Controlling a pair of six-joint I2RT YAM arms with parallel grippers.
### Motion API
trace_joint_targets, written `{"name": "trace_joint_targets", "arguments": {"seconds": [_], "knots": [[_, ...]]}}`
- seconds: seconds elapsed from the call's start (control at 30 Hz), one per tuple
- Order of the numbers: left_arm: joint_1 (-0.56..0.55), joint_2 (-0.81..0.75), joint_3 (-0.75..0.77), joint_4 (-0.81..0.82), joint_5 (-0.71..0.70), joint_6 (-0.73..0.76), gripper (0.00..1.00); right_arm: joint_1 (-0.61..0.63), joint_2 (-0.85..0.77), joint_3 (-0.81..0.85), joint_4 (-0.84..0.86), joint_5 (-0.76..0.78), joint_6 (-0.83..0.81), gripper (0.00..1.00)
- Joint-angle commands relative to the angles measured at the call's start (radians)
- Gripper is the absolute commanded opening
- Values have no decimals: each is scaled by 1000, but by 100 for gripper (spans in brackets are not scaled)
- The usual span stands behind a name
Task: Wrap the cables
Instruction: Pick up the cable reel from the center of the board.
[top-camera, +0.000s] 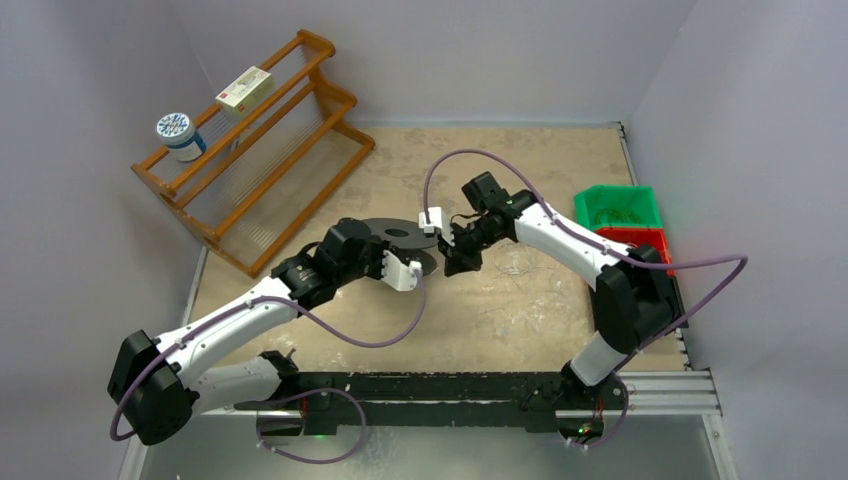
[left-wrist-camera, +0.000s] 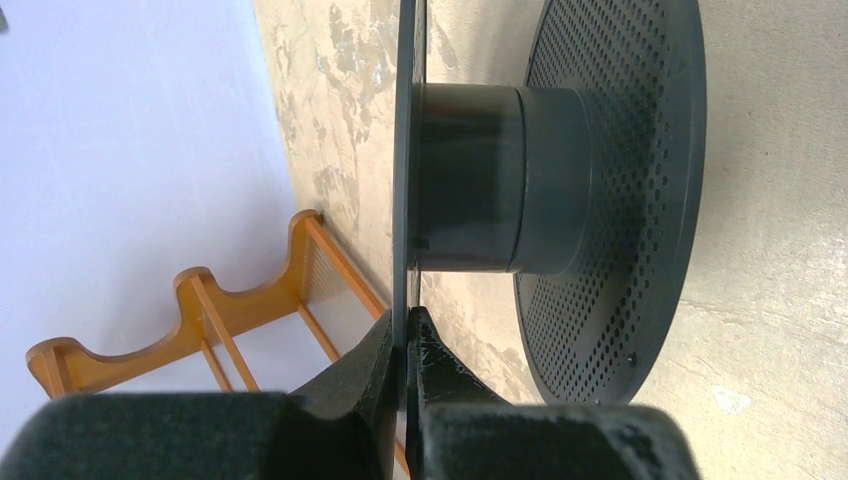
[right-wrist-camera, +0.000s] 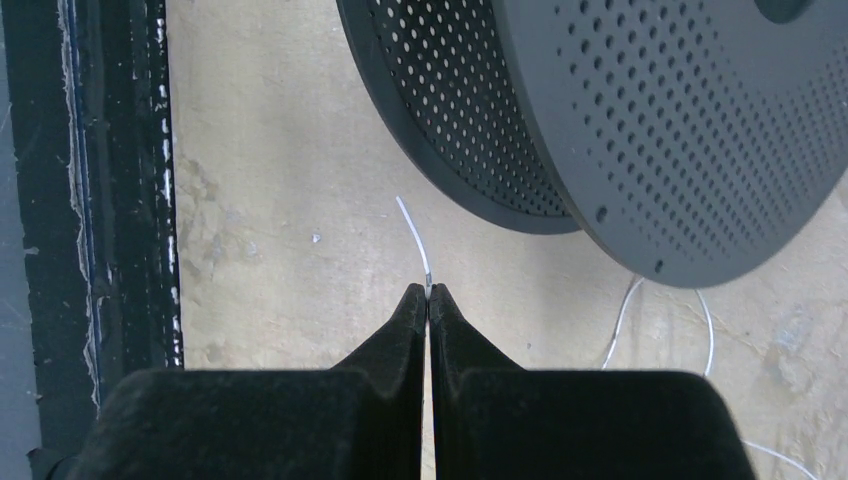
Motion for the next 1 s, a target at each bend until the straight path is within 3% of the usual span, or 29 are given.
{"name": "trace_joint_targets", "arguments": {"seconds": [0.0,0.4,0.57,0.8,0.97], "knots": [[-4,5,28,47,39,8,0,22,29,-5,19,11,34,0],[-11,12,-2,63,69,11,0,30,83,1,55,21,67,0],[-11,17,9,53,65,36,0,30,44,26,-25,-26,12,0],[-10,121,275,-319,174,45,0,-3,-94,27,-44,5,-17,0],[20,173,423,-443,184,68,0,-94,-165,32,-49,-40,-34,0]]}}
